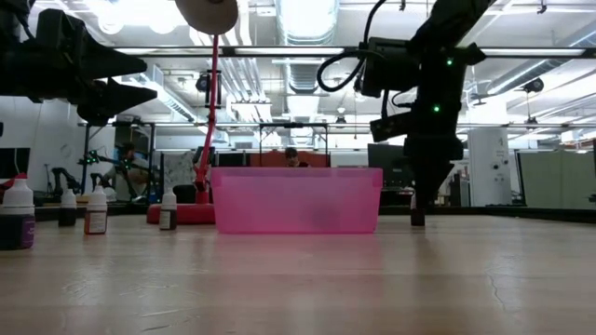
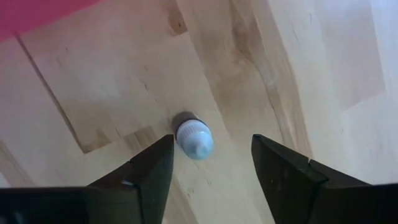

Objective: Pick & Place food coloring
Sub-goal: Put the small red food coloring bottle into the bin

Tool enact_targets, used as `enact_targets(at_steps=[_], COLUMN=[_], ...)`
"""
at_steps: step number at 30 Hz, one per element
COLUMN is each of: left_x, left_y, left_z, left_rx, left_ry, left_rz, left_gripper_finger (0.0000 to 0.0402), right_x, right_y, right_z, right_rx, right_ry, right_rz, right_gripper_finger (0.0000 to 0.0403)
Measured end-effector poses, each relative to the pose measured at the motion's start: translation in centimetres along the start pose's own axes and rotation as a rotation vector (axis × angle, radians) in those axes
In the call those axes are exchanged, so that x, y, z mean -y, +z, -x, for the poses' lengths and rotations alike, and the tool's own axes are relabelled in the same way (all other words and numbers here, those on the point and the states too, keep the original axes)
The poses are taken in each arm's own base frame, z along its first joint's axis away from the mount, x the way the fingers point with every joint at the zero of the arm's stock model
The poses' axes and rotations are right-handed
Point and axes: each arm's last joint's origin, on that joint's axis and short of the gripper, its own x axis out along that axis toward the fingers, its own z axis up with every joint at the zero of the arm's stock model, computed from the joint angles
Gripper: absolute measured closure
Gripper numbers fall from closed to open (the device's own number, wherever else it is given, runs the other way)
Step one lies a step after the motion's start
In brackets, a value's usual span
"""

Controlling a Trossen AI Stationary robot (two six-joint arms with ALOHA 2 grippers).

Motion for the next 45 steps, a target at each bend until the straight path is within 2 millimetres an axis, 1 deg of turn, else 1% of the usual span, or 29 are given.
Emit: enact_targets(at_steps=[5,13,17,32,38,45], left_x=[0.0,0.0,0.0,0.0,0.0,0.0], left_y=[0.0,0.0,0.0,0.0,0.0,0.0], left_z=[0.0,0.0,0.0,0.0,0.0,0.0], left_rx=[0.000,0.000,0.000,0.000,0.000,0.000], left_ry=[0.001,0.000,0.000,0.000,0.000,-0.001], left_rz=[0.000,0.000,0.000,0.000,0.000,0.000], left_gripper_finger=[0.0087,0.0087,0.0087,0.0087,0.0087,0.0087], right_x=[0.1,0.1,0.1,0.3,1.1,2.3], right_y=[-0.3,-0.3,-0.2,0.2,-0.2,-0.1], right_z=[-0.3,-0.4,-0.4,0.0,0.1,1.3], right_rx=[-0.012,-0.010,-0.002,-0.001,-0.063,-0.035], right_ry=[0.004,0.003,0.005,0.009,0.013,0.056], right_rz=[0.000,-0.005,-0.009,-0.009,-0.036,-0.126], right_gripper_finger=[0.0244,0.0348,0.0388,0.0394,0.0394,0.0394])
